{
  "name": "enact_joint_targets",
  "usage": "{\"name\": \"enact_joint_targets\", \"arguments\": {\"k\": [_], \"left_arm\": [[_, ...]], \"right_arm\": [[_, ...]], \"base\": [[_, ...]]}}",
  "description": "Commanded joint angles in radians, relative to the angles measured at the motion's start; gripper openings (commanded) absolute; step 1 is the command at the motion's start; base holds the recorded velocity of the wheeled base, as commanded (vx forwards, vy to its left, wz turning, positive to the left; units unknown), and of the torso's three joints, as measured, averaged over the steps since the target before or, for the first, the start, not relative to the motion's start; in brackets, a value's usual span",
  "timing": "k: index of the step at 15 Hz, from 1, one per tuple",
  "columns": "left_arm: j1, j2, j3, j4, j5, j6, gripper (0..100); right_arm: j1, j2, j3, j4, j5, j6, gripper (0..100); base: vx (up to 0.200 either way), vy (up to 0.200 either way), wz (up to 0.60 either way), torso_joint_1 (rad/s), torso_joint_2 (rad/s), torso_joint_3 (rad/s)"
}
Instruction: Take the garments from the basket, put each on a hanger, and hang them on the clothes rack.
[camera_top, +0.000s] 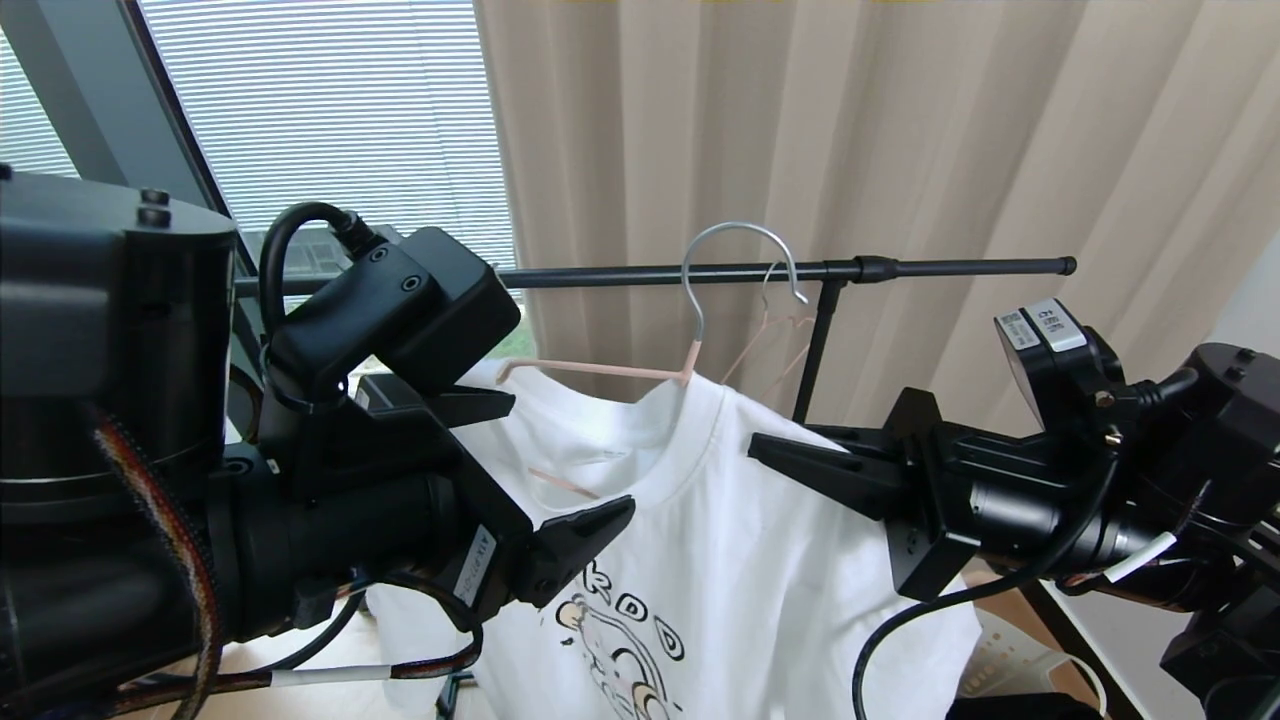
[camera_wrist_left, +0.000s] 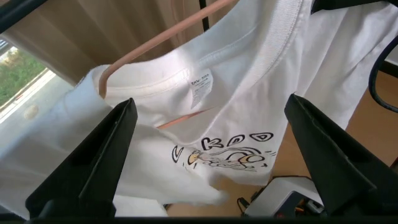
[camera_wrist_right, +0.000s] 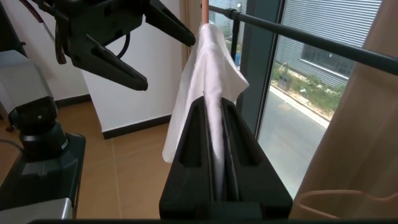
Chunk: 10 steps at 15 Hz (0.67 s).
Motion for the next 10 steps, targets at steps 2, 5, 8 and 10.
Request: {"name": "enact_joint_targets", "arguments": {"k": [2,5,8,10], "left_arm": [[0.005,-0.013,0.012,0.0,-0.007,-0.002,100],[0.005,-0.022,0.024,0.0,-0.005,-0.004,100],[0.028,-0.068,0.07,0.001,-0.01,-0.001,100],[0.046,-0.125,0.112,0.001,-0.027,-0.002,100]], "right_arm": [[0.0,0.021,0.001,-0.036,0.0,0.003,0],[0.0,0.043,0.005,-0.065,0.0,0.001,0],[0.0,0.043,0.004,-0.066,0.0,0.003,0],[-0.004,0.043,0.004,-0.066,0.0,0.004,0]], "base": [[0.0,0.0,0.0,0.0,0.0,0.0],[0.0,0.0,0.0,0.0,0.0,0.0],[0.0,0.0,0.0,0.0,0.0,0.0],[0.0,0.0,0.0,0.0,0.0,0.0]]}}
